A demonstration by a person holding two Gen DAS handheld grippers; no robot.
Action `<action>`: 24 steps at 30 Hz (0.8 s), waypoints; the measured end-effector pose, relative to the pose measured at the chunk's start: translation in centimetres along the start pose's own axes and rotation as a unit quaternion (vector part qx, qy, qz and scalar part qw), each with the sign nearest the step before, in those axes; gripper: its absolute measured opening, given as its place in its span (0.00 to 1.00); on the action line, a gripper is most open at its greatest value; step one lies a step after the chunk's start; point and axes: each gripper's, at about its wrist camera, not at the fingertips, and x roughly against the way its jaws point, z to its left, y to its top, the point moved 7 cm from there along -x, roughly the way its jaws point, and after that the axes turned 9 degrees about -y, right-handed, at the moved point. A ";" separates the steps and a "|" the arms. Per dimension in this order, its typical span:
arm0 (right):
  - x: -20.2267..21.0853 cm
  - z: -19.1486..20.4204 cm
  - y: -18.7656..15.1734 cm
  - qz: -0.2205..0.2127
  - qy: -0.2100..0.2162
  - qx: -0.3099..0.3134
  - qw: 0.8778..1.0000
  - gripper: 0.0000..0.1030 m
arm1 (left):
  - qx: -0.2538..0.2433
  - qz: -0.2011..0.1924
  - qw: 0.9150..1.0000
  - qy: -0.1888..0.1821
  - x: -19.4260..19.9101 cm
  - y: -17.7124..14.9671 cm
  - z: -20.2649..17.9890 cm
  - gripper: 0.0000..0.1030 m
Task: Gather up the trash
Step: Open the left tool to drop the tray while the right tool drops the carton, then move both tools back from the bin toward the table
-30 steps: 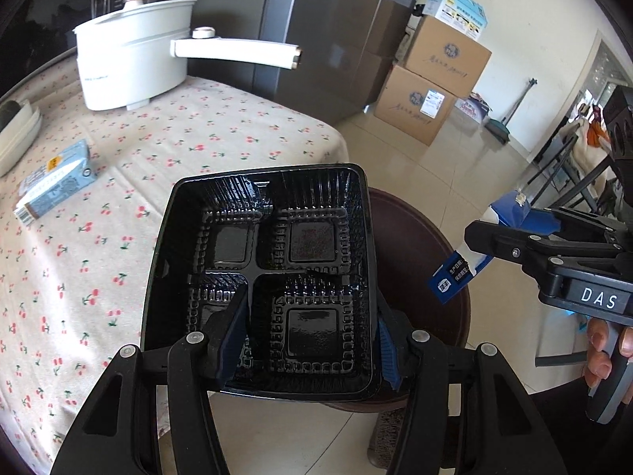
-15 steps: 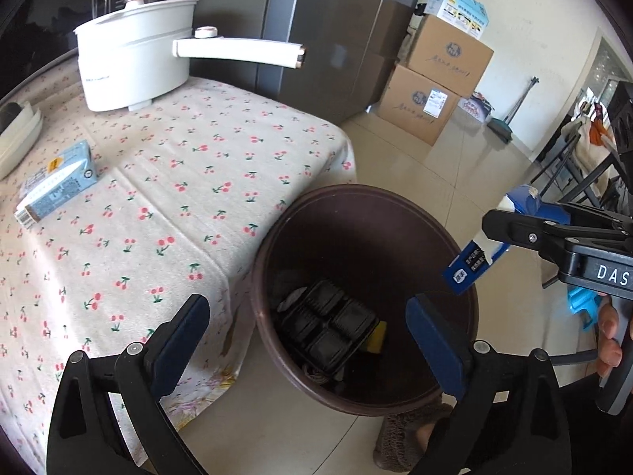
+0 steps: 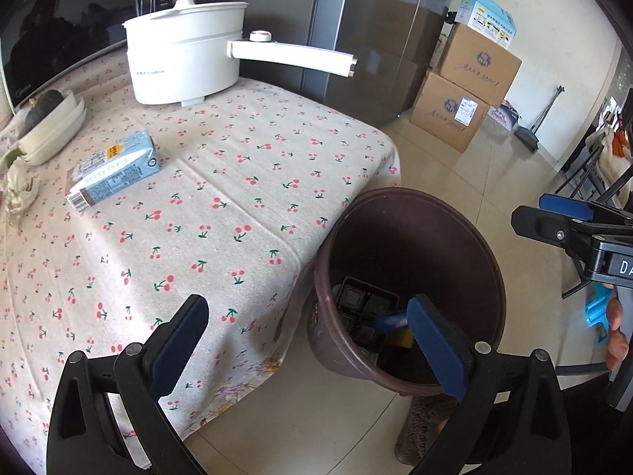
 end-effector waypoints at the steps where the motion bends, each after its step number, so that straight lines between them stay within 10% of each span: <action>1: 0.0 0.4 0.0 -0.002 -0.003 0.007 1.000 0.85 | 0.002 0.000 1.000 0.003 0.1 -0.1 0.2 0.99; 24: -2.6 6.9 3.3 0.016 -0.005 0.063 0.998 0.88 | 0.071 0.018 0.992 0.105 3.6 1.8 16.0 0.98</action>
